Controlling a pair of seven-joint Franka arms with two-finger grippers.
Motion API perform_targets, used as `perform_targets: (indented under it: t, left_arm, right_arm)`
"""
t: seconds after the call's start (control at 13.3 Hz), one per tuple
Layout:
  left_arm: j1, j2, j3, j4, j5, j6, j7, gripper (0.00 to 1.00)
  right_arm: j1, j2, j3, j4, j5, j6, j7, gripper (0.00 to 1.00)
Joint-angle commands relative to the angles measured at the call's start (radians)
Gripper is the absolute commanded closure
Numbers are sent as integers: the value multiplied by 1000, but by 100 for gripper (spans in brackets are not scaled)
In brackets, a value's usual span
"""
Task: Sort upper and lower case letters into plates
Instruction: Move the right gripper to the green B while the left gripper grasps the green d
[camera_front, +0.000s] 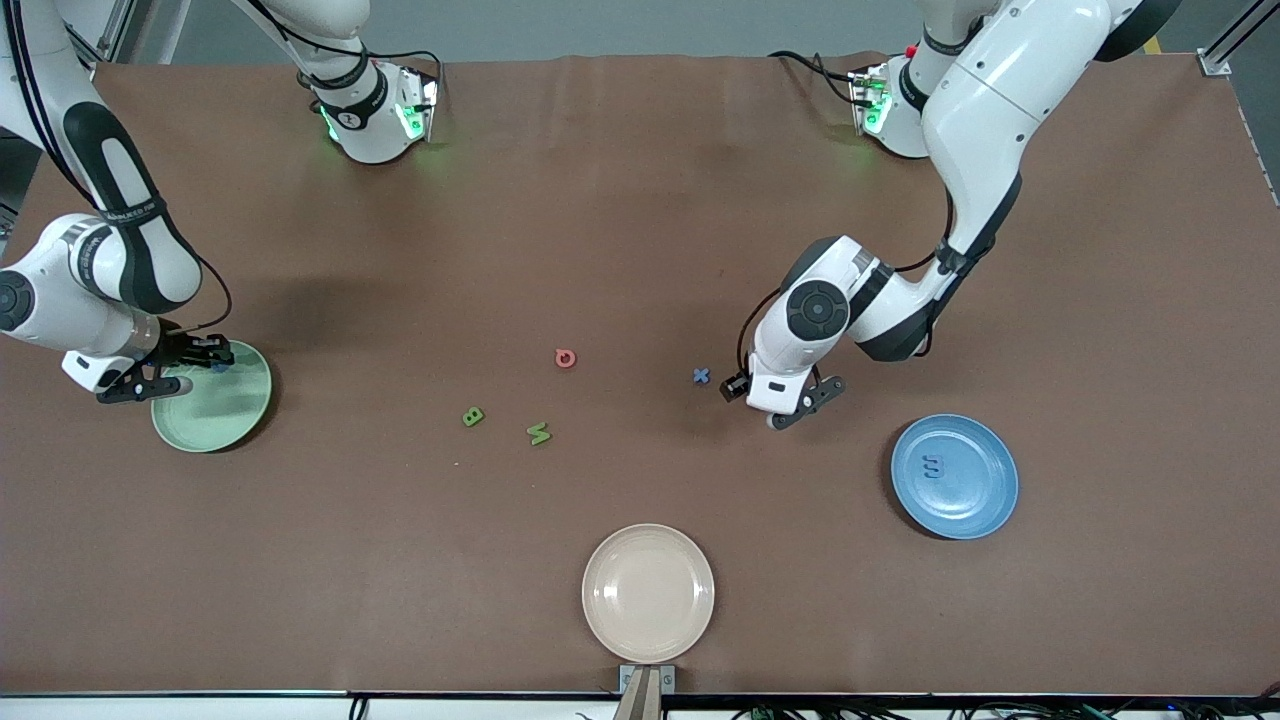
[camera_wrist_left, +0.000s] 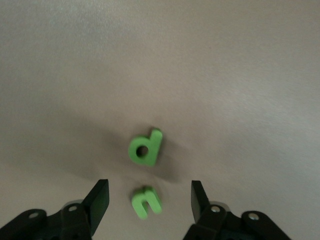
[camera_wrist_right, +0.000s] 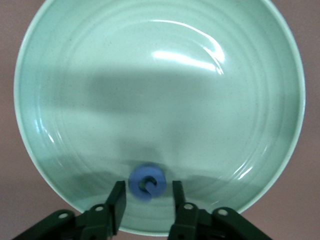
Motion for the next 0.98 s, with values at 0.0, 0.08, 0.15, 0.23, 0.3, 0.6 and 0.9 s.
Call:
perform_targets:
  t: [0.0,0.08,0.15,0.23,0.3,0.6,0.9]
  left_arm:
    - [6,1,-2,-21,102,27,-7,32]
    - [4,11,-2,-13,105,27,-17,37]
    - [3,12,-2,-10,106,27,-28,39]
    - [4,12,-2,-10,115,28,-28,40]
    - [7,12,-2,-8,138,28,-30,41]
    - [11,31,0,12,171,28,-31,46]
    - [12,43,0,16,171,28,-30,64]
  right_arm:
    - [-5,-39,27,5,-8,-14,11,6]
    - [28,-63,28,7,0,-31,17,6]
    - [65,-91,27,14,1,-75,66,6]
    - [105,-117,28,24,1,-129,183,6]
    - [159,-137,28,36,1,-169,295,6]
    - [362,-146,27,79,84,-252,749,4]
    - [530,-100,28,146,107,-241,1266,1]
